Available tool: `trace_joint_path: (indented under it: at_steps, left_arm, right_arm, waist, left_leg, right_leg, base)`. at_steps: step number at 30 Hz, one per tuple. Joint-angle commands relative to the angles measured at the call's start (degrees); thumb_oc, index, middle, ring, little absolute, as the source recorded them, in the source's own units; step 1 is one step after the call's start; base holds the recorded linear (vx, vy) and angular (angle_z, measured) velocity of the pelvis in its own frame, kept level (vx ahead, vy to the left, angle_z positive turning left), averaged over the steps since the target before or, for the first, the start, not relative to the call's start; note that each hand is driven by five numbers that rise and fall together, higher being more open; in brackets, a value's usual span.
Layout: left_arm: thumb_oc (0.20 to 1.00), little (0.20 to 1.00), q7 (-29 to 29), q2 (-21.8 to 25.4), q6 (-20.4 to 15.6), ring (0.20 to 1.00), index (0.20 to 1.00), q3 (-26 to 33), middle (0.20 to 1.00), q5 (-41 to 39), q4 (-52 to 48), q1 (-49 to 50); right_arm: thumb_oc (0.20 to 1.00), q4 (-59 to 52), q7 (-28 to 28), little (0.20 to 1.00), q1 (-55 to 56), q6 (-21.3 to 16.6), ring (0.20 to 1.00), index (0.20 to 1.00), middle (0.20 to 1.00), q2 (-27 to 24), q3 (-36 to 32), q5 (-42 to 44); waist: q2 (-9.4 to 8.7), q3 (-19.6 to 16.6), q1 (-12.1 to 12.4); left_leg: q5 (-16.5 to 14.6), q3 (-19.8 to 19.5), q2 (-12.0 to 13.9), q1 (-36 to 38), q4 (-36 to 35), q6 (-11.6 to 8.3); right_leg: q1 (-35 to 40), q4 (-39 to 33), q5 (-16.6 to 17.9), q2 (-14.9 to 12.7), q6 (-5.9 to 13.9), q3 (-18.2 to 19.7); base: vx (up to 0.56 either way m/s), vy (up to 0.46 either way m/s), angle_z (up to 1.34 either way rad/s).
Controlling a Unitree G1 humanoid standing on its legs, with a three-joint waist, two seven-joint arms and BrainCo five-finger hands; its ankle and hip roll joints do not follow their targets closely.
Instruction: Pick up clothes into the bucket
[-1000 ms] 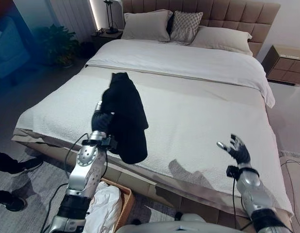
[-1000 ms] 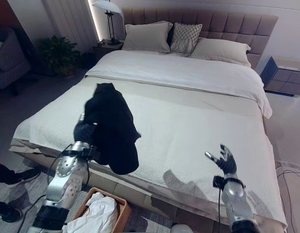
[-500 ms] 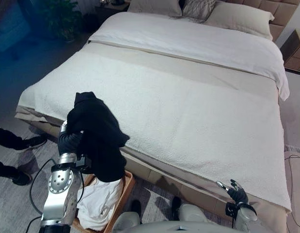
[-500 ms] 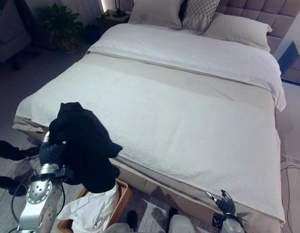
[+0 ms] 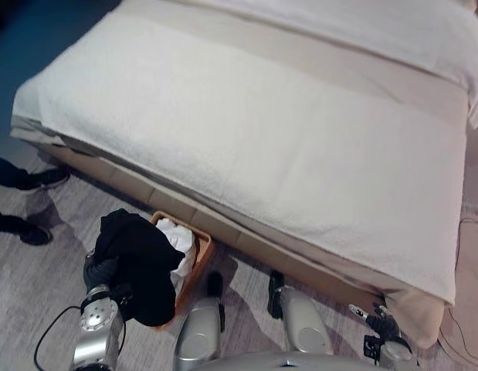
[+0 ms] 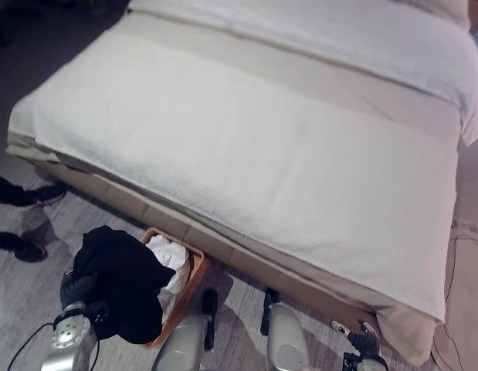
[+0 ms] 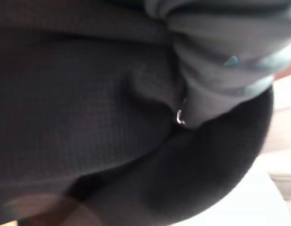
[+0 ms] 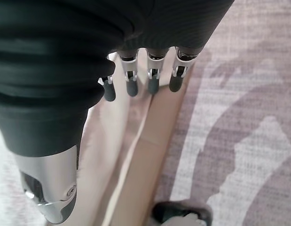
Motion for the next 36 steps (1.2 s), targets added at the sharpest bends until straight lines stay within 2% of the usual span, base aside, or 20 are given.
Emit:
trace_joint_path:
  at_steps: [1,2,5,6,8,9,11,12,16,17,18,19,26,33,34,35,36]
  left_arm:
    - [0.200,0.200,4.7,3.2,-3.8,0.200,0.200,0.5,0.200,0.9,-0.4,-2.3]
    - [0.200,0.200,4.7,3.3,-3.9,0.200,0.200,0.5,0.200,0.9,-0.4,-2.4]
    - [0.200,0.200,9.0,3.7,-4.4,0.200,0.200,-0.8,0.200,-1.0,6.3,-8.0]
    - [0.200,0.200,10.9,4.5,-4.3,0.200,0.200,-1.8,0.200,-0.9,9.7,-11.6]
    - [0.200,0.200,11.9,5.2,-4.1,0.200,0.200,-2.2,0.200,-0.5,10.7,-13.1]
    - [0.200,0.200,12.8,5.9,-3.9,0.200,0.200,-2.7,0.200,0.1,12.2,-14.4]
    - [0.200,0.200,12.8,5.9,-3.9,0.200,0.200,-2.8,0.200,0.1,12.2,-14.4]
    - [0.200,0.200,15.7,8.8,-3.0,0.200,0.200,-3.5,0.200,0.8,16.2,-17.8]
    - [0.200,0.200,16.7,11.5,-2.0,0.200,0.200,-4.2,0.200,1.7,17.1,-20.3]
    - [0.200,0.200,17.1,13.9,-1.1,0.200,0.200,-4.7,0.200,3.1,18.6,-21.8]
    - [0.200,0.200,17.2,14.4,-0.8,0.200,0.200,-4.8,0.200,3.0,18.4,-21.9]
    - [0.200,0.200,17.2,15.3,-0.5,0.200,0.200,-4.7,0.200,3.1,18.6,-22.3]
    - [0.200,0.200,18.8,19.6,1.1,0.200,0.200,-4.3,0.200,5.9,18.4,-23.2]
    - [0.200,0.200,19.5,20.9,1.6,0.200,0.200,-3.0,0.200,6.1,18.8,-22.6]
    - [0.300,0.300,19.6,21.0,1.7,0.300,0.300,-2.8,0.300,6.0,18.9,-22.6]
    - [1.000,1.000,19.7,21.1,1.8,1.000,1.000,-2.7,1.000,6.4,18.9,-22.3]
    - [1.000,1.000,19.9,21.3,2.2,1.000,1.000,-2.7,1.000,6.8,19.2,-22.2]
  right_arm:
    - [1.000,-2.1,-3.0,1.000,-1.0,-2.8,1.000,1.000,1.000,-1.6,3.1,0.0]
    - [1.000,-2.1,-3.0,1.000,-1.1,-2.8,1.000,1.000,1.000,-1.6,3.0,0.0]
    - [1.000,-4.3,-4.4,1.000,-3.6,-3.7,1.000,1.000,1.000,-2.0,5.7,0.4]
    - [1.000,-6.9,-5.0,1.000,-4.5,-4.5,1.000,1.000,1.000,-2.1,6.6,1.2]
    - [1.000,-8.1,-5.3,1.000,-4.9,-5.0,1.000,1.000,1.000,-1.9,7.1,2.0]
    - [1.000,-9.0,-5.6,1.000,-5.0,-5.6,1.000,1.000,1.000,-1.8,7.7,2.6]
    - [1.000,-9.0,-5.6,1.000,-5.0,-5.6,1.000,1.000,1.000,-1.8,7.7,2.6]
    - [1.000,-11.5,-6.3,1.000,-5.3,-7.0,1.000,1.000,1.000,-1.4,9.7,4.4]
    - [1.000,-12.2,-6.7,1.000,-5.9,-7.3,1.000,1.000,1.000,-1.2,11.8,5.1]
    - [1.000,-12.9,-6.7,1.000,-6.2,-7.6,1.000,1.000,1.000,-1.4,12.8,5.1]
    - [1.000,-13.0,-6.7,1.000,-5.9,-7.6,1.000,1.000,1.000,-1.7,13.4,5.3]
    - [1.000,-12.8,-6.8,1.000,-5.8,-7.6,1.000,1.000,1.000,-1.9,13.6,5.4]
    - [1.000,-12.7,-7.2,1.000,-5.7,-7.8,1.000,1.000,1.000,-2.2,14.9,5.7]
    - [1.000,-12.6,-6.7,1.000,-6.3,-8.1,1.000,1.000,1.000,-2.9,15.7,6.3]
    - [1.000,-12.8,-6.6,1.000,-6.4,-8.1,1.000,1.000,1.000,-3.0,15.7,6.5]
    - [1.000,-12.7,-6.5,1.000,-6.4,-8.2,1.000,1.000,1.000,-3.0,15.8,6.4]
    - [1.000,-12.7,-6.4,1.000,-6.4,-8.2,1.000,1.000,1.000,-3.0,15.9,6.5]
  waist:
    - [-2.38,1.6,-0.3]
    - [-2.38,1.6,-0.2]
    - [-4.04,5.0,-0.3]
    - [-5.30,6.9,-0.5]
    - [-5.90,7.7,-0.6]
    - [-6.50,7.8,-0.9]
    - [-6.50,7.8,-0.9]
    - [-8.46,7.8,-1.9]
    - [-9.75,7.8,-2.4]
    - [-10.45,7.8,-2.9]
    - [-10.54,7.8,-2.9]
    - [-10.64,7.8,-3.0]
    - [-11.18,7.8,-3.6]
    - [-10.97,7.8,-3.7]
    - [-10.95,7.8,-3.7]
    - [-10.93,7.8,-3.6]
    - [-10.89,7.8,-3.6]
  left_leg:
    - [-3.7,-0.8,-1.1,-3.5,6.8,0.83]
    - [-3.8,-0.8,-1.1,-3.7,6.9,0.83]
    - [-4.1,-0.4,-0.7,-8.5,10.4,0.94]
    - [-4.3,-0.5,-0.5,-11.4,12.5,0.91]
    - [-4.5,-0.6,-0.4,-13.1,13.6,0.88]
    - [-4.6,-0.6,-0.2,-15.1,14.7,0.84]
    - [-4.6,-0.6,-0.2,-15.1,14.7,0.84]
    - [-4.9,-0.7,0.3,-20.7,17.5,0.88]
    - [-5.2,-0.8,0.8,-24.6,19.4,0.94]
    - [-5.4,-0.6,1.2,-26.8,20.3,1.01]
    - [-7.6,-0.8,1.6,-26.6,21.4,0.89]
    - [-7.8,-0.8,1.7,-27.5,21.8,0.89]
    - [-7.2,-0.5,2.3,-29.5,20.7,0.69]
    - [-6.4,-0.2,2.4,-29.5,18.7,0.42]
    - [-6.3,-0.2,2.4,-29.4,18.5,0.39]
    - [-6.2,-0.2,2.4,-29.5,18.3,0.36]
    - [-6.1,-0.2,2.4,-29.4,18.1,0.33]
  right_leg:
    - [2.8,-2.3,2.6,-3.2,3.43,1.4]
    - [2.7,-2.2,2.5,-3.2,3.44,1.5]
    - [-1.9,0.5,2.5,-3.1,3.50,2.1]
    - [-4.6,2.1,2.5,-3.2,3.55,2.2]
    - [-5.9,2.6,2.5,-3.0,3.60,2.3]
    - [-7.8,3.1,2.6,-2.9,3.58,2.4]
    - [-7.8,3.1,2.6,-2.9,3.58,2.4]
    - [-13.1,4.3,3.0,-2.2,3.63,2.6]
    - [-16.6,5.0,3.2,-1.6,3.70,2.7]
    - [-18.7,5.2,3.5,-1.3,3.79,3.0]
    - [-18.5,6.1,1.8,-0.9,4.14,3.1]
    - [-19.4,6.1,1.9,-0.8,4.21,3.1]
    - [-21.8,4.1,3.3,-0.3,4.53,3.0]
    - [-22.1,1.7,4.4,-0.2,4.73,2.9]
    - [-22.0,1.5,4.5,-0.1,4.74,2.9]
    - [-22.0,1.3,4.6,-0.1,4.76,2.8]
    - [-22.0,1.1,4.7,-0.1,4.73,2.8]
  base:
    - [-0.07,0.023,-0.02]
    - [-0.11,0.034,0.00]
    - [-0.12,0.031,-0.10]
    - [-0.11,0.013,-0.14]
    - [-0.10,-0.004,-0.08]
    - [-0.07,-0.005,0.01]
    - [-0.05,0.009,0.07]
    - [-0.07,0.016,0.04]
    - [-0.05,0.018,-0.18]
    - [0.06,0.016,-0.03]
    - [0.06,0.024,-0.02]
    - [0.07,0.017,-0.07]
    - [-0.01,0.007,-0.08]
    - [0.00,0.003,-0.03]
    - [0.00,0.000,0.00]
    - [0.00,0.000,0.00]
    - [0.00,0.000,0.00]
